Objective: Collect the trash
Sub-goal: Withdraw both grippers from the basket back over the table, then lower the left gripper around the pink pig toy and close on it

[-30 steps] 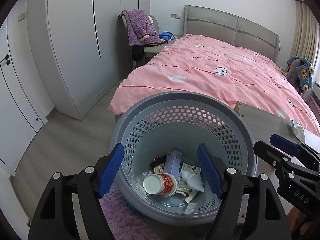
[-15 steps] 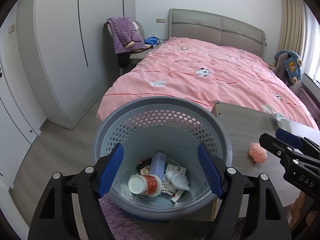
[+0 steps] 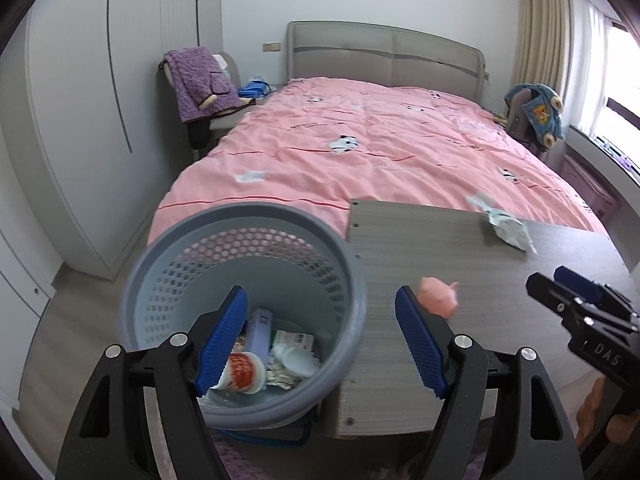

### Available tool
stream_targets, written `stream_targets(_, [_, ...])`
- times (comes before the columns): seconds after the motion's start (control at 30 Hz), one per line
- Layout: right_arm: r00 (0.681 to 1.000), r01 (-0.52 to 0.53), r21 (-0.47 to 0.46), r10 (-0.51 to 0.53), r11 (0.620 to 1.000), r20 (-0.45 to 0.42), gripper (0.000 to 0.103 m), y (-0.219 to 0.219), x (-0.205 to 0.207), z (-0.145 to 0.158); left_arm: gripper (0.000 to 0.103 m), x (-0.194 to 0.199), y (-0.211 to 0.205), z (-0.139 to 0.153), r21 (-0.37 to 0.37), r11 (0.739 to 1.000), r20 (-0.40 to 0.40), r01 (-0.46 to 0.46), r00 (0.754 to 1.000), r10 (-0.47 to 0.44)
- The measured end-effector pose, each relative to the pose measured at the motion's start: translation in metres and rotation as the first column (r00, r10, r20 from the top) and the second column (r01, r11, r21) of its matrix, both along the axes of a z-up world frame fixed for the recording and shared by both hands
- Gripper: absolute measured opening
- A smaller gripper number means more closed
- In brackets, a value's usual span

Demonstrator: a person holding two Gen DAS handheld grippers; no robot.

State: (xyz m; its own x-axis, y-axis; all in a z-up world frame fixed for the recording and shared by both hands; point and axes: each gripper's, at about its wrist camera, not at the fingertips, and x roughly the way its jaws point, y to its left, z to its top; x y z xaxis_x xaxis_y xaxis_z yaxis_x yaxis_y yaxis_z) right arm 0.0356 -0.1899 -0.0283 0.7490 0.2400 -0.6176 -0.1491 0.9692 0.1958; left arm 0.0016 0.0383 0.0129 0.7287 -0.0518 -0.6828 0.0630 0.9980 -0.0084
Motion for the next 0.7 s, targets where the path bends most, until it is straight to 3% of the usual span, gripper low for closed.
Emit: stream_targets(0.7, [0.991, 0.111, 0.057, -0.106, 0.992, -0.079, 0.068, -0.071, 0.001, -0.042, 0.073, 0.035, -0.093, -0.041, 0.033, 0.987, -0.126, 0.157, 0.98, -0.151])
